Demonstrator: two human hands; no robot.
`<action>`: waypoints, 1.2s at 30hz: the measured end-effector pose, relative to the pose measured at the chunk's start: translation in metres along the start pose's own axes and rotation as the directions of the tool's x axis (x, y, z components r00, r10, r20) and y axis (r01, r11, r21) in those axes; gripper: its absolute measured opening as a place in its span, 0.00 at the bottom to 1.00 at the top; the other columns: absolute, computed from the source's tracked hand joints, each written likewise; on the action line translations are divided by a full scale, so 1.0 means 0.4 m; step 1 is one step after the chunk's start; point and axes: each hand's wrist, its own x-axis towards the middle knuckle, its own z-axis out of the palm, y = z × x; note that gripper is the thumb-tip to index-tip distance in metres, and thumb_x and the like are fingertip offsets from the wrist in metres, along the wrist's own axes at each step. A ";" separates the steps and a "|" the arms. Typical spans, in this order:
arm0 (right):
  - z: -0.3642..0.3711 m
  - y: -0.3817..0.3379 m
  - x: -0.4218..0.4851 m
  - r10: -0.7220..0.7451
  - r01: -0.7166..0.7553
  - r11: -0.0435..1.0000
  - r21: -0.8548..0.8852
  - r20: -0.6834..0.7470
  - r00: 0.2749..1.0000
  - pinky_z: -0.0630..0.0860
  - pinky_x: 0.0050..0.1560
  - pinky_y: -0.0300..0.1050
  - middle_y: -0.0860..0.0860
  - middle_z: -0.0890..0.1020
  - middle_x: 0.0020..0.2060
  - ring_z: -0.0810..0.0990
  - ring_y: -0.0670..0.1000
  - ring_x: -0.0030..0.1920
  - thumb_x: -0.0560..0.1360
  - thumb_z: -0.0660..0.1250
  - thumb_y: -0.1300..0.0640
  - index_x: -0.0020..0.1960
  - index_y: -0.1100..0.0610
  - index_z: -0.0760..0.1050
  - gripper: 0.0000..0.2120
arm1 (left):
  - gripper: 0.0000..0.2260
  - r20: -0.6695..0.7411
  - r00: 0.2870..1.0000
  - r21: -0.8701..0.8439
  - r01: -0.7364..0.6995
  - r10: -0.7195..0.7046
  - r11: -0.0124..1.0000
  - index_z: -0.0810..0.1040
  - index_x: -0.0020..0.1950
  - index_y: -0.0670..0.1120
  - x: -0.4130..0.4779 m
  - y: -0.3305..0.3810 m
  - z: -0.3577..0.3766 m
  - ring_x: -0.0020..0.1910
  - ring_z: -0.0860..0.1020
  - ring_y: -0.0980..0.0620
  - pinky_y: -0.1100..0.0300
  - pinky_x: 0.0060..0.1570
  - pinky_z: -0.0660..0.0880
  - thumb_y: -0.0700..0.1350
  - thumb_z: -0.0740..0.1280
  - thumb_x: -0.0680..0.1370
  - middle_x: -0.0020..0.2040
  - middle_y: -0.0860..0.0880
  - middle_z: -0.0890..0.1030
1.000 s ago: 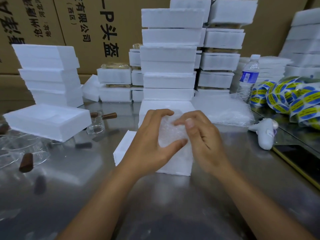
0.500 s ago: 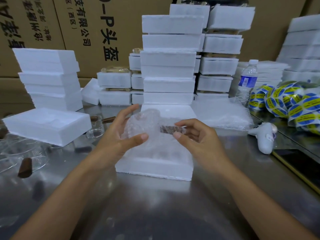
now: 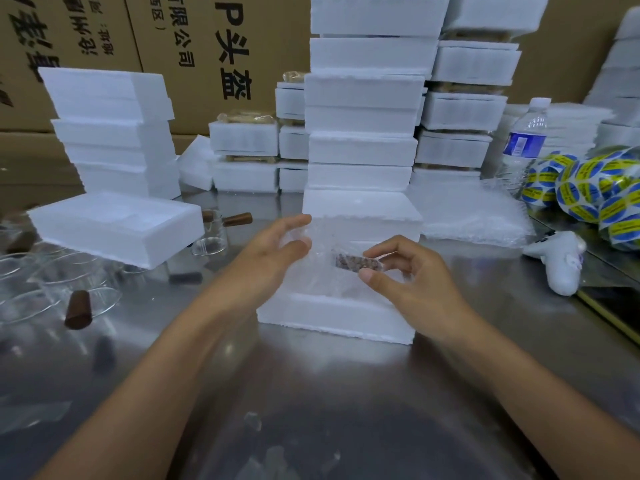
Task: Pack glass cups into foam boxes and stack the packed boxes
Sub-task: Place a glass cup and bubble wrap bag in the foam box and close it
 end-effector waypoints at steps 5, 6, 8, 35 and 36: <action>0.004 0.003 -0.004 0.015 -0.012 0.992 -0.128 0.022 1.000 0.70 0.41 0.28 0.45 0.81 0.41 0.78 0.40 0.43 0.71 0.71 0.52 0.42 0.40 0.75 0.08 | 0.15 0.047 0.997 0.304 -0.072 0.060 0.950 0.69 0.66 0.62 -0.003 -0.008 -0.005 0.62 0.66 0.62 0.64 0.56 0.62 0.50 0.60 0.81 0.66 0.61 0.67; 0.005 0.003 -0.005 0.010 -0.005 0.988 -0.152 0.030 1.000 0.70 0.41 0.27 0.44 0.81 0.40 0.78 0.39 0.43 0.72 0.71 0.52 0.42 0.40 0.75 0.07 | 0.15 0.038 0.997 0.347 -0.077 0.068 0.935 0.69 0.68 0.60 -0.003 -0.011 -0.007 0.61 0.65 0.63 0.67 0.56 0.61 0.50 0.59 0.81 0.67 0.60 0.68; 0.005 0.001 -0.008 -0.007 0.015 0.981 -0.194 0.038 0.999 0.68 0.41 0.25 0.43 0.80 0.39 0.77 0.37 0.44 0.73 0.69 0.52 0.41 0.40 0.75 0.06 | 0.15 0.018 0.993 0.429 -0.111 0.114 0.896 0.70 0.68 0.55 -0.007 -0.013 -0.006 0.60 0.65 0.63 0.76 0.51 0.60 0.48 0.60 0.81 0.67 0.58 0.69; -0.057 0.054 0.030 0.200 -0.231 0.967 -0.109 -0.242 0.950 0.69 0.40 0.33 0.45 0.75 0.44 0.75 0.43 0.43 0.74 0.69 0.55 0.62 0.47 0.66 0.19 | 0.13 -0.549 0.705 0.796 0.274 0.450 0.540 0.76 0.60 0.44 -0.013 0.000 -0.134 0.60 0.71 0.39 0.49 0.64 0.52 0.38 0.67 0.76 0.55 0.40 0.79; -0.057 0.053 0.029 0.204 -0.235 0.966 -0.112 -0.238 0.950 0.69 0.40 0.33 0.45 0.75 0.44 0.75 0.43 0.43 0.74 0.69 0.55 0.61 0.47 0.66 0.19 | 0.13 -0.471 0.724 0.818 0.145 0.505 0.556 0.76 0.61 0.43 -0.013 0.014 -0.120 0.58 0.73 0.39 0.50 0.63 0.55 0.39 0.67 0.76 0.55 0.40 0.79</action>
